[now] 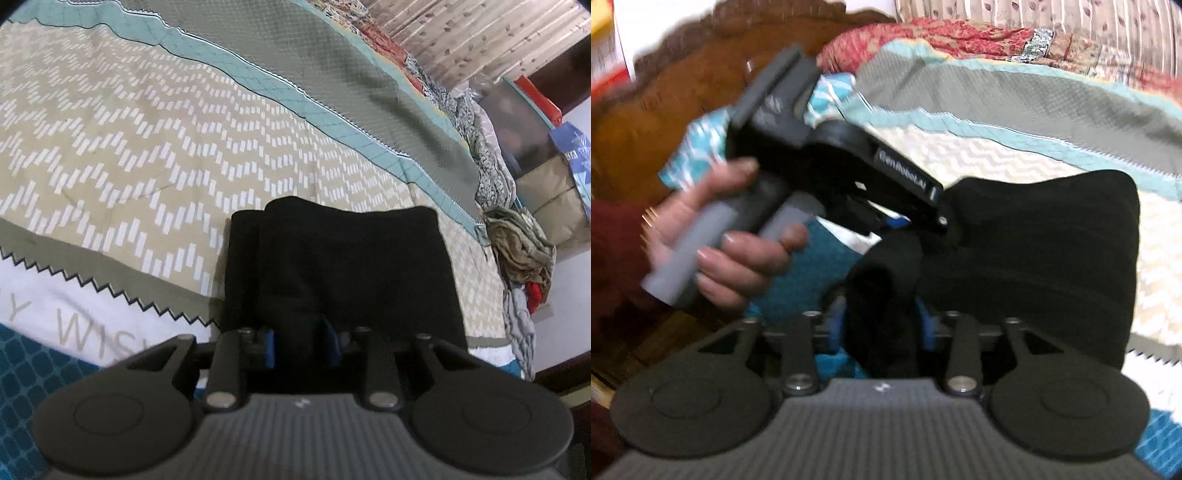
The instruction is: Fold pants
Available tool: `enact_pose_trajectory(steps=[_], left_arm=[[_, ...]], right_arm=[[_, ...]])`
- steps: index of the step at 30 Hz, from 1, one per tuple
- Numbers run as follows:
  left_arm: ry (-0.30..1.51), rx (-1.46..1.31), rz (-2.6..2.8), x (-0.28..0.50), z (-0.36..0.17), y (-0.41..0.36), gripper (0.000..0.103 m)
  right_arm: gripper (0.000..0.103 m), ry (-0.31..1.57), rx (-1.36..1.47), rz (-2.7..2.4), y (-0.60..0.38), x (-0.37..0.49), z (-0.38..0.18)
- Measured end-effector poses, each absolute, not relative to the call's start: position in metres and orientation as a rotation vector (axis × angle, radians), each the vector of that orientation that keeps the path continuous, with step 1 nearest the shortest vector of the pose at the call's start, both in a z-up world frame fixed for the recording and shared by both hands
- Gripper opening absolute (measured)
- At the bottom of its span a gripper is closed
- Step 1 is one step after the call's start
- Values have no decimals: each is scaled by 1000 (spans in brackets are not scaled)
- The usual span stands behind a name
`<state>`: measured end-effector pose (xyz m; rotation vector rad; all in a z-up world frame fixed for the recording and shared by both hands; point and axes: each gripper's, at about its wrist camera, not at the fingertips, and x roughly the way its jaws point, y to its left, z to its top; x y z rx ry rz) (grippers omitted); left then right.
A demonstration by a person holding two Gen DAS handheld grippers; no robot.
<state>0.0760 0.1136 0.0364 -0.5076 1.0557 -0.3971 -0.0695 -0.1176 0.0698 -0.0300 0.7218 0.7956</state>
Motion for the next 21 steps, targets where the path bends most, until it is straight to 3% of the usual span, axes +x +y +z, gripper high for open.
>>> enact_pose_trajectory(steps=[3, 4, 5, 8, 10, 13, 21], left_arm=[[1026, -495, -382, 67, 48, 119, 45], [1014, -493, -377, 60, 49, 123, 52], [1008, -497, -373, 55, 50, 126, 53], [1008, -530, -358, 45, 52, 137, 54], [999, -565, -353, 39, 55, 145, 54], [969, -607, -370, 34, 61, 147, 54], [1001, -550, -404, 38, 50, 114, 49]], right_arm=[[45, 698, -14, 825, -116, -82, 73], [39, 695, -33, 829, -113, -84, 74], [39, 691, -46, 836, -110, -86, 75], [45, 686, -32, 900, -104, -90, 75], [63, 699, -36, 933, -96, -87, 74], [77, 782, -25, 979, -81, -76, 57], [76, 734, -115, 1011, -67, -86, 44]])
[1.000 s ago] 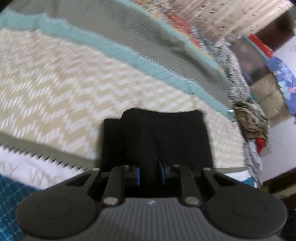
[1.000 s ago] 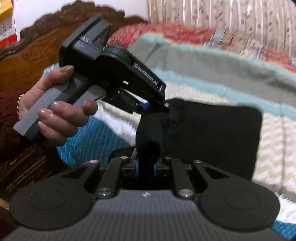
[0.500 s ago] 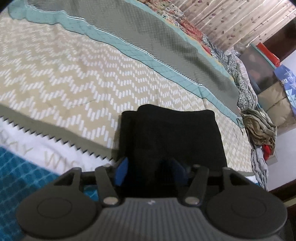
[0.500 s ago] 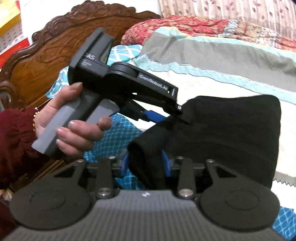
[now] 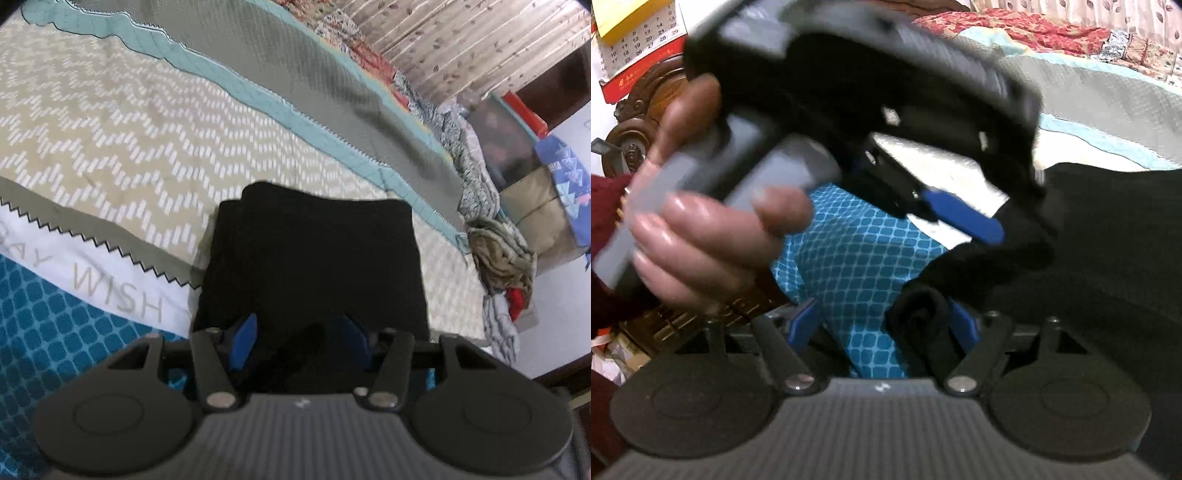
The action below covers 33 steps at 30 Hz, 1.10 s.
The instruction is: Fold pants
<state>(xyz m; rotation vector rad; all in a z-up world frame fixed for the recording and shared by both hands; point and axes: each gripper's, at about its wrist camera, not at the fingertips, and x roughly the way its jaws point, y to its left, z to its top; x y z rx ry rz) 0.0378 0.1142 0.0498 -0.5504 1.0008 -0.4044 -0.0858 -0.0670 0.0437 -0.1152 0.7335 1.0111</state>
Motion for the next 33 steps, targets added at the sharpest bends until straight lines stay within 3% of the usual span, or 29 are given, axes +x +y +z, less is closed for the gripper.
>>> enact_pose_trajectory(steps=[5, 8, 12, 14, 16, 18, 19, 21, 26, 28, 32, 33], left_arm=[[993, -539, -392, 33, 56, 111, 49], [961, -517, -401, 19, 70, 109, 49], [908, -477, -479, -4, 85, 102, 46], [910, -437, -524, -15, 83, 94, 37], [939, -381, -508, -21, 75, 87, 34], [987, -354, -454, -20, 58, 87, 21], [1003, -354, -428, -18, 50, 89, 8], [1019, -432, -416, -12, 38, 99, 6], [1048, -488, -392, -10, 45, 102, 6], [1040, -442, -375, -12, 56, 95, 7], [1003, -324, -306, -18, 81, 79, 29], [990, -271, -274, -19, 87, 73, 30]], right_arm=[[71, 712, -2, 954, -108, -99, 67], [59, 693, 96, 863, -147, -101, 79], [22, 711, 171, 718, -187, -107, 78], [17, 729, 217, 686, -199, -108, 70], [15, 746, 258, 669, -200, -104, 61], [13, 773, 278, 653, -197, -97, 52], [9, 793, 287, 647, -195, -95, 46], [0, 827, 291, 621, -193, -91, 36], [1, 858, 343, 625, -200, -90, 31], [6, 833, 311, 633, -198, -95, 45], [19, 760, 273, 617, -208, -102, 62], [28, 742, 280, 600, -212, -104, 67]])
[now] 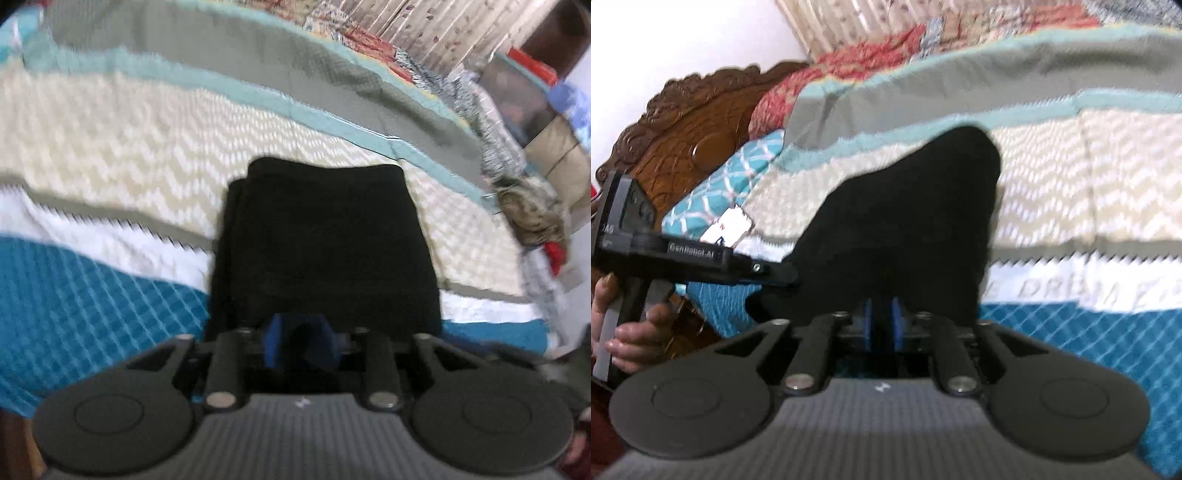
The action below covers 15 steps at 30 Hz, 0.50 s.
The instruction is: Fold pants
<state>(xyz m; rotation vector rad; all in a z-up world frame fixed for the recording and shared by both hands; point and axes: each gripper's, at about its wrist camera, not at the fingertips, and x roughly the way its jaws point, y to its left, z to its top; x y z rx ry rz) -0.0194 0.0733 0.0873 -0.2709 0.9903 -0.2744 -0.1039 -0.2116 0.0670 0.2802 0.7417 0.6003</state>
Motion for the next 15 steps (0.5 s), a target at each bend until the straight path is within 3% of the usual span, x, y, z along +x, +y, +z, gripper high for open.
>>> enact_pose_trajectory(steps=[1, 4, 15], left_arm=[[978, -216, -242, -21, 92, 68, 31], [938, -61, -133, -23, 98, 58, 40], [938, 21, -33, -26, 92, 53, 46]], right_arm=[[35, 728, 292, 583, -214, -103, 69], [37, 706, 338, 546, -226, -101, 72], [44, 744, 400, 460, -235, -94, 57]])
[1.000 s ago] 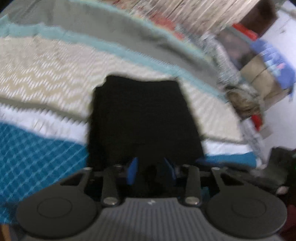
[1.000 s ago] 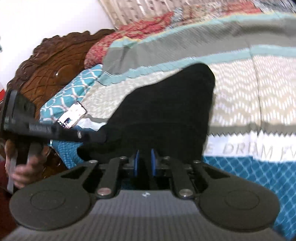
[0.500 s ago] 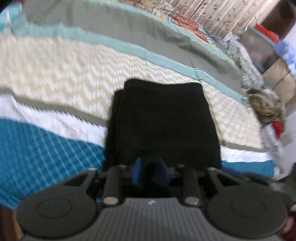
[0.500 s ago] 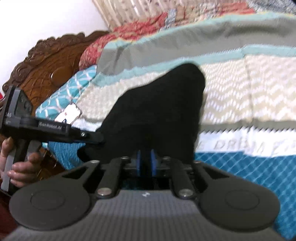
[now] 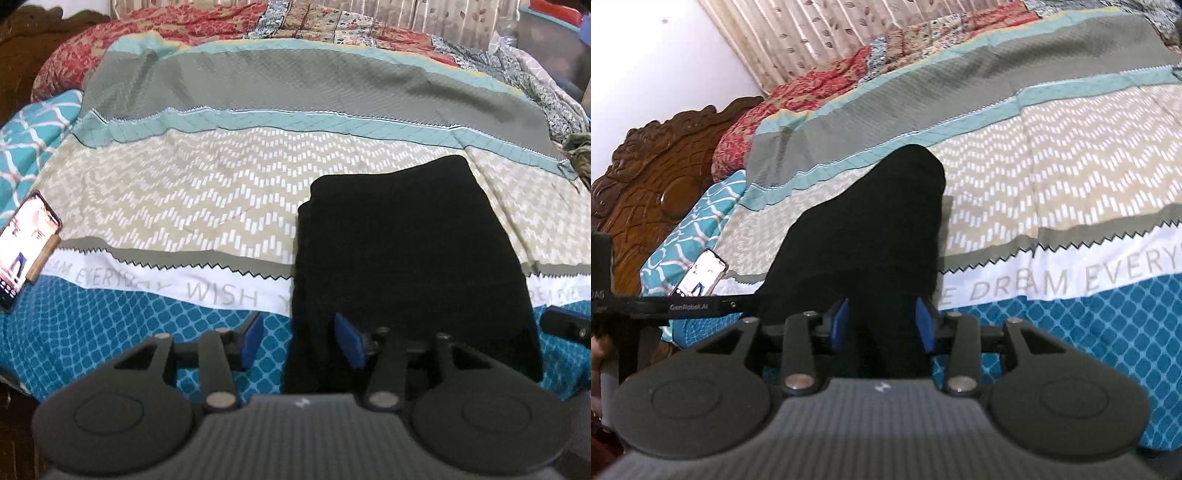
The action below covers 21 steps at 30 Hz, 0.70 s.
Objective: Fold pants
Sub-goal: 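Release the folded pants from both grippers and withdraw them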
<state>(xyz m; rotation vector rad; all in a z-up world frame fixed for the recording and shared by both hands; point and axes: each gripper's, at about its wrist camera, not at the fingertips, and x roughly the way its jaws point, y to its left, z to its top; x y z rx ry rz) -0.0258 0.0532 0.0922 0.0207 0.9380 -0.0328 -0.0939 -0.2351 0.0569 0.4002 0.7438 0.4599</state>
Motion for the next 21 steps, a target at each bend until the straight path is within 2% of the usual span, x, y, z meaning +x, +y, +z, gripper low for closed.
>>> enact_pose_trajectory(steps=[13, 21], left_arm=[[902, 83, 6, -25, 91, 51, 52], [894, 78, 18, -24, 93, 54, 53]], right_arm=[[52, 751, 455, 393, -249, -90, 52], [54, 751, 464, 391, -248, -91, 51]])
